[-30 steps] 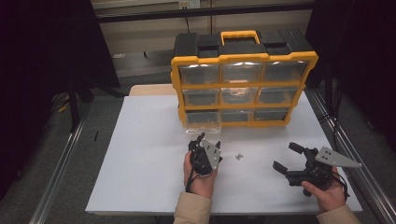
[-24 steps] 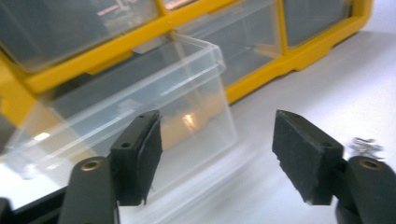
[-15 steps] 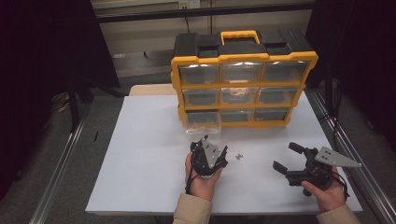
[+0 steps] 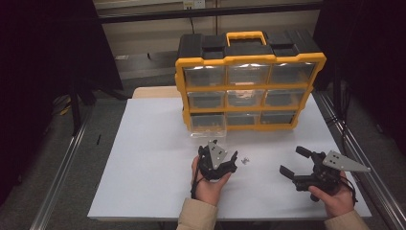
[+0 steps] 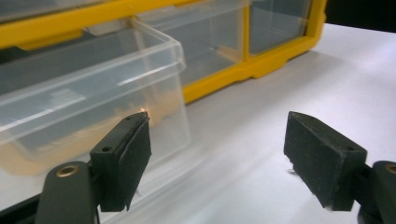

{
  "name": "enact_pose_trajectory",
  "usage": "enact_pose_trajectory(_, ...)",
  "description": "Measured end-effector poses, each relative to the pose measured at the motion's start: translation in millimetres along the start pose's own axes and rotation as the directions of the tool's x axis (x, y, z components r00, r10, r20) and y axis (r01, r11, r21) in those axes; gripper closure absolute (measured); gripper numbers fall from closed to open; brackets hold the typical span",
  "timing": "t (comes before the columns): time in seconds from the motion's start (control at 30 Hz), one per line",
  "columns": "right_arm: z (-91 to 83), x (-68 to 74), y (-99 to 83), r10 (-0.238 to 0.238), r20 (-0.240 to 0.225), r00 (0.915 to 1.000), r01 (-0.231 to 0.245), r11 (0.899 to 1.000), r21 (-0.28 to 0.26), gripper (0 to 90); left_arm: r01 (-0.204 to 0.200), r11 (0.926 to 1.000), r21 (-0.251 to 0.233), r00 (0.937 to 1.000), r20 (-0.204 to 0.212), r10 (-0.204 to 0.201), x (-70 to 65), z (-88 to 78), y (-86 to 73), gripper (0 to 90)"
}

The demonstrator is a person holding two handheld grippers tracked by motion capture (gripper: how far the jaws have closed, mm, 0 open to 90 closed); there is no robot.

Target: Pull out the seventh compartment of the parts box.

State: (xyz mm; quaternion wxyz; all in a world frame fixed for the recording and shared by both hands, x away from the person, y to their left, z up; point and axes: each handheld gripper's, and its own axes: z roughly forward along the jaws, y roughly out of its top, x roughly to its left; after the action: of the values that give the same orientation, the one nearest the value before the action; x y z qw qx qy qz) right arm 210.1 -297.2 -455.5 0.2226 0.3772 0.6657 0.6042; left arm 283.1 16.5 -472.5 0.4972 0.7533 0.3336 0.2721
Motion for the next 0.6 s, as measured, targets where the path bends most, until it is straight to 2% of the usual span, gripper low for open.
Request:
enact_pose_trajectory(0.13, 0.2, -0.4, 0.2, -0.003, -0.002, 1.0000, 0.003, 1.000, -0.001, 1.7, 0.026, 0.9996, 0.013, 0.9968, 0.075, -0.027, 0.1, 3.6, -0.7, 19.4)
enact_pose_trajectory(0.17, 0.4, -0.5, 0.2, -0.003, -0.002, 1.0000, 0.003, 1.000, -0.002, 1.7, 0.023, 0.9993, 0.029, 0.9971, 0.071, -0.025, -0.2, 3.6, -0.3, 19.0)
enact_pose_trajectory(0.2, 0.7, -0.5, 0.3, -0.002, 0.000, 1.0000, 0.002, 1.000, -0.003, 1.8, 0.030, 0.9992, 0.027, 0.9957, 0.087, -0.032, -0.5, 4.8, -0.4, 18.4)
enact_pose_trajectory(0.23, 0.9, -0.7, 0.4, -0.006, 0.005, 1.0000, 0.006, 1.000, -0.005, 1.8, 0.034, 0.9990, 0.028, 0.9931, 0.111, -0.037, -0.5, 6.3, -0.7, 17.9)
enact_pose_trajectory(0.3, 1.8, -0.5, 0.7, -0.003, 0.000, 1.0000, 0.003, 1.000, -0.001, 1.7, 0.036, 0.9981, 0.050, 0.9914, 0.124, -0.042, -0.4, 8.1, -1.1, 16.9)
enact_pose_trajectory(0.43, 2.1, -0.4, 0.6, -0.004, 0.003, 1.0000, 0.004, 1.000, 0.000, 1.8, 0.063, 0.9960, 0.064, 0.9818, 0.175, -0.073, 0.0, 13.4, -3.3, 15.3)
enact_pose_trajectory(0.5, 1.4, -0.7, 0.7, 0.000, -0.001, 1.0000, 0.000, 1.000, 0.000, 1.7, 0.084, 0.9937, 0.075, 0.9766, 0.192, -0.097, -0.4, 15.3, -4.1, 14.8)
enact_pose_trajectory(0.53, 1.5, -0.8, 0.7, 0.000, -0.002, 1.0000, 0.000, 1.000, 0.000, 1.7, 0.077, 0.9932, 0.087, 0.9786, 0.184, -0.092, -0.4, 15.4, -3.7, 14.8)
enact_pose_trajectory(0.57, 1.5, -0.8, 0.7, 0.000, -0.002, 1.0000, 0.000, 1.000, 0.000, 1.7, 0.082, 0.9929, 0.085, 0.9755, 0.197, -0.098, 0.1, 16.5, -3.8, 14.8)
enact_pose_trajectory(0.6, 1.5, -0.8, 0.7, 0.000, -0.003, 1.0000, 0.000, 1.000, 0.000, 1.7, 0.093, 0.9916, 0.090, 0.9757, 0.190, -0.109, -0.1, 16.9, -3.4, 14.6)
